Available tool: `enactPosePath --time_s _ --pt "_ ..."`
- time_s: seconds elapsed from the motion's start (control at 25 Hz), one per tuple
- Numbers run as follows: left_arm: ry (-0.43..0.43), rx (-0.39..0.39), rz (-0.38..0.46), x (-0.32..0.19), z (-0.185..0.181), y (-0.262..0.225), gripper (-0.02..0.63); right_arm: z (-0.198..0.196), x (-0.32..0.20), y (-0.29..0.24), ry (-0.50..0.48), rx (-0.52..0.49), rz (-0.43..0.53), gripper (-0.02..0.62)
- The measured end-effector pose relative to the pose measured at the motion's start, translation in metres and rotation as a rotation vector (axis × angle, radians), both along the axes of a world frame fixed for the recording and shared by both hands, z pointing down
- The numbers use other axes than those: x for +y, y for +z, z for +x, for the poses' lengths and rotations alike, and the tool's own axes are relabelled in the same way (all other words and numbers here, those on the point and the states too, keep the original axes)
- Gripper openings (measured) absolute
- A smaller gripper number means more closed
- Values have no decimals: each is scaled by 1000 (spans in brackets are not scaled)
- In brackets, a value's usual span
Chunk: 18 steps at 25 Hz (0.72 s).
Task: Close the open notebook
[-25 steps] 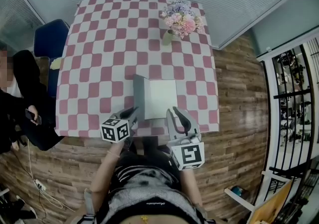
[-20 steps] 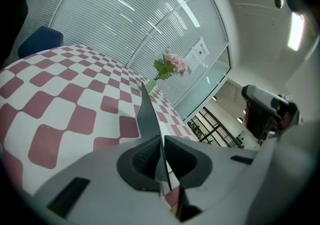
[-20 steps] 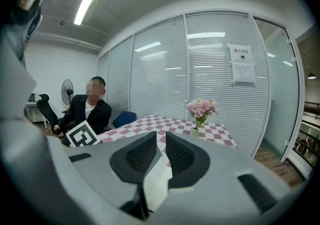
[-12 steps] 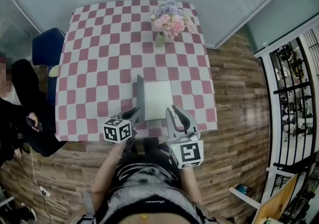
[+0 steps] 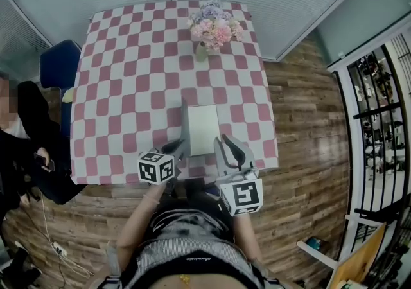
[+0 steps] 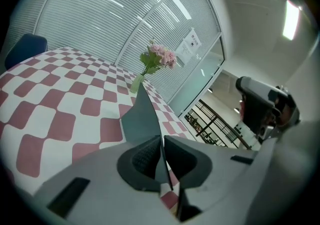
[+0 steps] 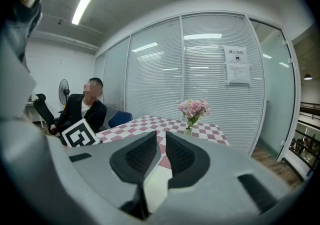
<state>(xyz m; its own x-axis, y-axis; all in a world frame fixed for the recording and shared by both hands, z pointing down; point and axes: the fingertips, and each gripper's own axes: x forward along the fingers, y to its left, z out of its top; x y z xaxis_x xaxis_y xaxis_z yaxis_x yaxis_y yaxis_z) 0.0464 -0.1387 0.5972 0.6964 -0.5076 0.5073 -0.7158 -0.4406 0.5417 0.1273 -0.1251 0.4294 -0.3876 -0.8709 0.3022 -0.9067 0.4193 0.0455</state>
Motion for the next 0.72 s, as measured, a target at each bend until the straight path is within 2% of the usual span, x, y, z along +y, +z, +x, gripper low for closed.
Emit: enactPosePath --time_s 0.36,0.72 --pt "53 -26 -3 -1 32 3 25 20 -6 1 15 -1 33 60" --pt "88 -48 -28 -1 59 11 25 39 -11 3 12 13 26 60"
